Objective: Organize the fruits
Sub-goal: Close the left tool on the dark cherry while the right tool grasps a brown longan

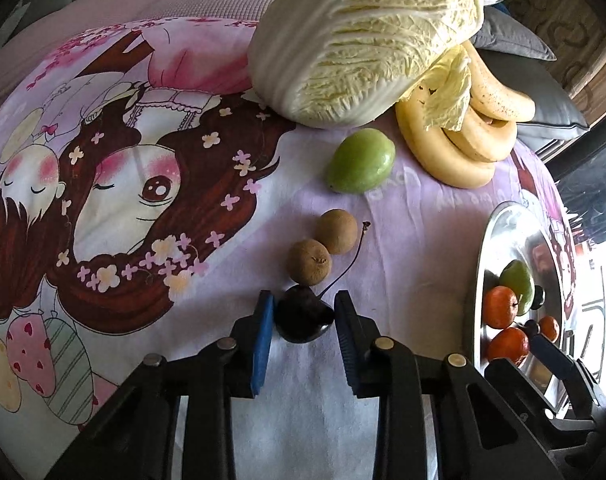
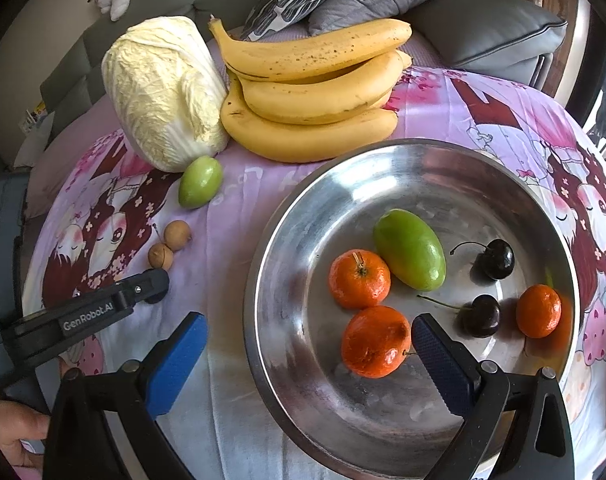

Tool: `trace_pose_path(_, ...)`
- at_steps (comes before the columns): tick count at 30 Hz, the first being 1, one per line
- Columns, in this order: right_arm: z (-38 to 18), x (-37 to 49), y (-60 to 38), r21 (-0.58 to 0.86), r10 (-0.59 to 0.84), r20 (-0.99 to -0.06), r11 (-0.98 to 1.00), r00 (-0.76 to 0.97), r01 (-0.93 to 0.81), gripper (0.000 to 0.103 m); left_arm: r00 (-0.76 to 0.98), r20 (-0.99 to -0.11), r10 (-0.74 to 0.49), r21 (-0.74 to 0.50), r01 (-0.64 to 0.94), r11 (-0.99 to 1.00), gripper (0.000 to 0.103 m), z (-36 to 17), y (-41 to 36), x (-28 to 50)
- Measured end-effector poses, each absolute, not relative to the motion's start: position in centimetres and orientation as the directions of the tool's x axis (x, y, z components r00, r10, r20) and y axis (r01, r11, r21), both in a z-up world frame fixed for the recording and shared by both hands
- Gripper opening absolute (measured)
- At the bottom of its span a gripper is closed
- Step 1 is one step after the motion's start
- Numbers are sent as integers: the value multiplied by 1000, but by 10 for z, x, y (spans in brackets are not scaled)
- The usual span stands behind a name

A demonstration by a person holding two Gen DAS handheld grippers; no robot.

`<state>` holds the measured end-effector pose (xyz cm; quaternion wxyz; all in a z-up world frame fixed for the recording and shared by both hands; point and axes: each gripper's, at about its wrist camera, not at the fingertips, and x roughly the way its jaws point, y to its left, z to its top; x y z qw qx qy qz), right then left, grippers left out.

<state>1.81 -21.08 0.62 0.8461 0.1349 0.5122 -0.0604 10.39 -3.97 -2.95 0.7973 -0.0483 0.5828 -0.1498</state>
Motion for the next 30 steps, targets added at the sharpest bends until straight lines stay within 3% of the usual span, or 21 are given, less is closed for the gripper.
trace_pose_path(16, 10, 16, -211, 182, 37, -868, 952, 495, 247, 103, 307, -879, -364, -319, 189, 929, 32, 0, -31, 105)
trace_pose_path(30, 25, 27, -189, 178, 39, -832, 964, 553, 199, 102, 329, -851, -409, -398, 104, 912, 32, 9, 15, 120)
